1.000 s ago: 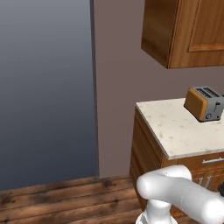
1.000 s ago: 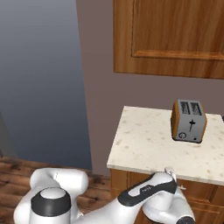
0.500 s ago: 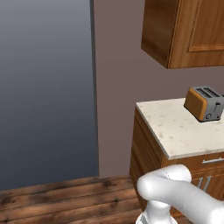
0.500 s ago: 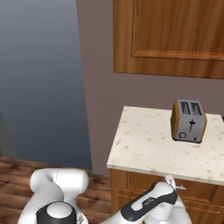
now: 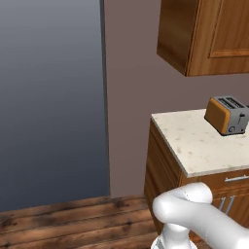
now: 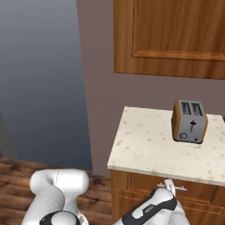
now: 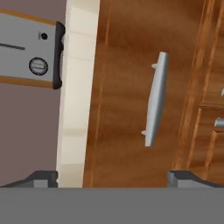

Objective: Take the tongs from the drawer on the right and place them on the dining counter next to the tray containing the kebab skewer.

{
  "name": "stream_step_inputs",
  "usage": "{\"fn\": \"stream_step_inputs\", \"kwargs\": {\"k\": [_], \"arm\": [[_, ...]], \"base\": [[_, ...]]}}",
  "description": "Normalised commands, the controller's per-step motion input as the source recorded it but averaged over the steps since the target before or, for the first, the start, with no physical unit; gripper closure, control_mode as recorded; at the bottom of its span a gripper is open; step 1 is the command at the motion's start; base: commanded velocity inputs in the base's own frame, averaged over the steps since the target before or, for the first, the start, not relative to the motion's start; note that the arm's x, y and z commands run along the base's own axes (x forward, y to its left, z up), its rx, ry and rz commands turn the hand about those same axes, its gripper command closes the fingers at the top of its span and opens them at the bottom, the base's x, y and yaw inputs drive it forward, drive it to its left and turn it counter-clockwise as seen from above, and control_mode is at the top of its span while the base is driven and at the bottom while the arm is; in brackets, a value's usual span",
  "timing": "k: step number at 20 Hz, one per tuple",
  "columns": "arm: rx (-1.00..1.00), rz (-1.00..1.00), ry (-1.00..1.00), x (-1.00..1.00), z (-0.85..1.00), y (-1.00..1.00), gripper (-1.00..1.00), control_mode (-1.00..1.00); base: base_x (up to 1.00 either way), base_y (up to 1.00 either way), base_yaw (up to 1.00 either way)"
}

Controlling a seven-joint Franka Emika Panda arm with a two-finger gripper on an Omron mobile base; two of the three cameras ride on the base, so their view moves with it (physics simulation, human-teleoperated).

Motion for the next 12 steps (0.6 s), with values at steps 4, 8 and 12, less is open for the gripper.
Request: {"fn": "stream_step_inputs", "kwargs": {"k": [4,8,12], "arm": [[0.0,0.0,0.0,0.05,-0.14,0.0,-1.0,-1.0],[0.0,0.0,0.0,0.09,-0.18,0.0,-1.0,-1.0],[0.0,0.0,0.0,0.11,-0.24,0.0,-1.0,-1.0]], "base": [[0.0,0.0,0.0],[0.0,0.0,0.0],[0.0,0.0,0.0]]}}
